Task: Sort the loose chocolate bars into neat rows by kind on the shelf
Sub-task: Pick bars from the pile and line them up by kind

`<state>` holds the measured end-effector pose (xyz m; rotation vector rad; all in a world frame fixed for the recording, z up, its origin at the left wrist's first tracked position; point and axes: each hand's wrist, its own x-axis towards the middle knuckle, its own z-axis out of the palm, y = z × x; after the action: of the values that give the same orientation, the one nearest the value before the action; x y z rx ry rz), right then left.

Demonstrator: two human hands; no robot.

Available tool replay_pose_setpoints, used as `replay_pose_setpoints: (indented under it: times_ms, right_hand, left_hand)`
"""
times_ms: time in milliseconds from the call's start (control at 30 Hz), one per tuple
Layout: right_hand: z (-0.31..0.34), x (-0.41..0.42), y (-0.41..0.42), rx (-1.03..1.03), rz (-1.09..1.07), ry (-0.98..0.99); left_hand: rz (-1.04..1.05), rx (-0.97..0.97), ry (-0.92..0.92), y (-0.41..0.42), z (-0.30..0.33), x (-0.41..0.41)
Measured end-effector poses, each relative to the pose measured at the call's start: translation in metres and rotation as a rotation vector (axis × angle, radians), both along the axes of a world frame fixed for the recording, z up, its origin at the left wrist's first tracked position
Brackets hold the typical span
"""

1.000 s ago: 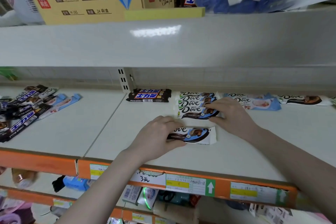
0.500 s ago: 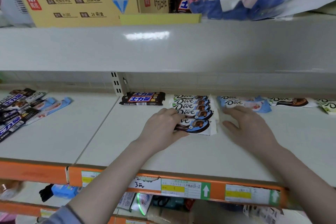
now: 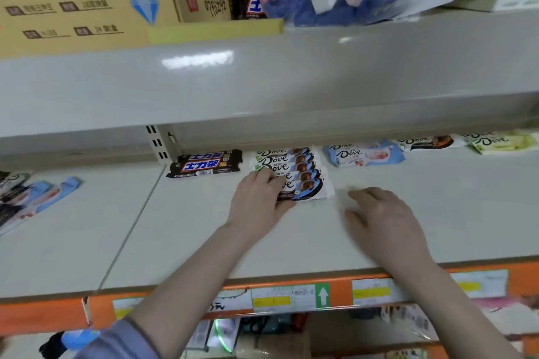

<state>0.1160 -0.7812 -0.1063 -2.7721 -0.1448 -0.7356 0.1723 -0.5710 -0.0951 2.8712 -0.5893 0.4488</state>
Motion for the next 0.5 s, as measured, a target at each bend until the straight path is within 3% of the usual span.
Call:
replay_pose_setpoints:
  times_ms: [233, 500]
  right_hand:
    - [0.008, -0.025, 0.022, -0.026, -0.086, 0.033]
    - [0.019, -0.020, 0.096, -0.060, 0.099, 0.098]
  left_hand:
    - [0.068, 0.021, -0.090, 0.014, 0.005, -0.027]
    - [0.533, -0.009, -0.084, 0.087, 0.006, -0.096]
